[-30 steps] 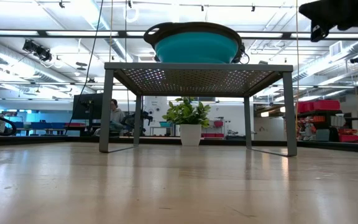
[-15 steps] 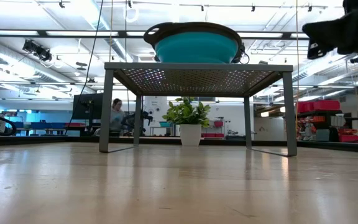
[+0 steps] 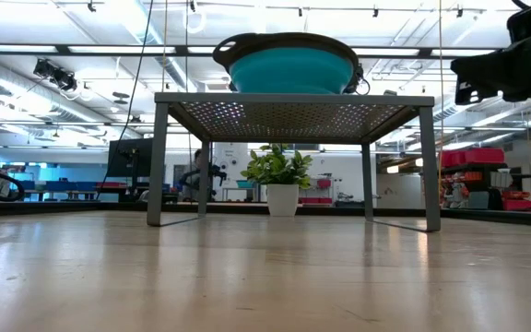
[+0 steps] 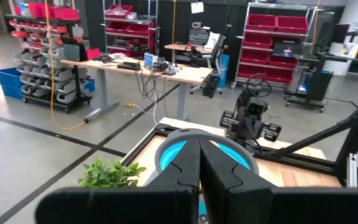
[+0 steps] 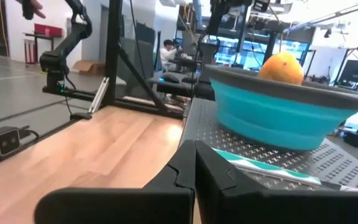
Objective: Pick & Place Fruit
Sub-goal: Return to Home Position
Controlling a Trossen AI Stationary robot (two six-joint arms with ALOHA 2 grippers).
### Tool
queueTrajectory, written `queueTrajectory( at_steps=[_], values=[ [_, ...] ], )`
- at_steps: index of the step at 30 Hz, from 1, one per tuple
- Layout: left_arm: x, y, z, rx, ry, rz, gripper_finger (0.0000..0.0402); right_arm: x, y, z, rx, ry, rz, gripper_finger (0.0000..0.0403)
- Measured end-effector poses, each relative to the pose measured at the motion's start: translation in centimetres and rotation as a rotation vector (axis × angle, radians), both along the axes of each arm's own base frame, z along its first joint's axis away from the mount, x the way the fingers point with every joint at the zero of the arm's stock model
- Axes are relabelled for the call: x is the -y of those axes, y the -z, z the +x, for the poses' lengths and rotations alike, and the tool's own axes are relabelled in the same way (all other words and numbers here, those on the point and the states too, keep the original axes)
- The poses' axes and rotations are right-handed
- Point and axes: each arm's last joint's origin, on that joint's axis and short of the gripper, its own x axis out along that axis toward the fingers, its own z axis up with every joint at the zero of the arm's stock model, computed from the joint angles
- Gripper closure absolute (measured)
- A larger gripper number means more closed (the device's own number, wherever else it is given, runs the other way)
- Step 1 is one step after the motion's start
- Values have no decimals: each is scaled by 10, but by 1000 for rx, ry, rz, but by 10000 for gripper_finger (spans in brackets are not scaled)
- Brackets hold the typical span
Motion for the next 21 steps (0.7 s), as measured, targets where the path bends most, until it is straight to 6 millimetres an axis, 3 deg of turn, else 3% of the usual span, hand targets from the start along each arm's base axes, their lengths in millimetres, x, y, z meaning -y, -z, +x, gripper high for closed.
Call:
queueTrajectory(
  at_steps=[17, 21],
  values=[
    [0, 1, 1, 10, 8, -52, 397, 3, 1, 0, -16, 114, 44, 400],
    [0, 9, 0, -98, 12, 6, 398, 3, 1, 0, -16, 114, 44, 400]
  ],
)
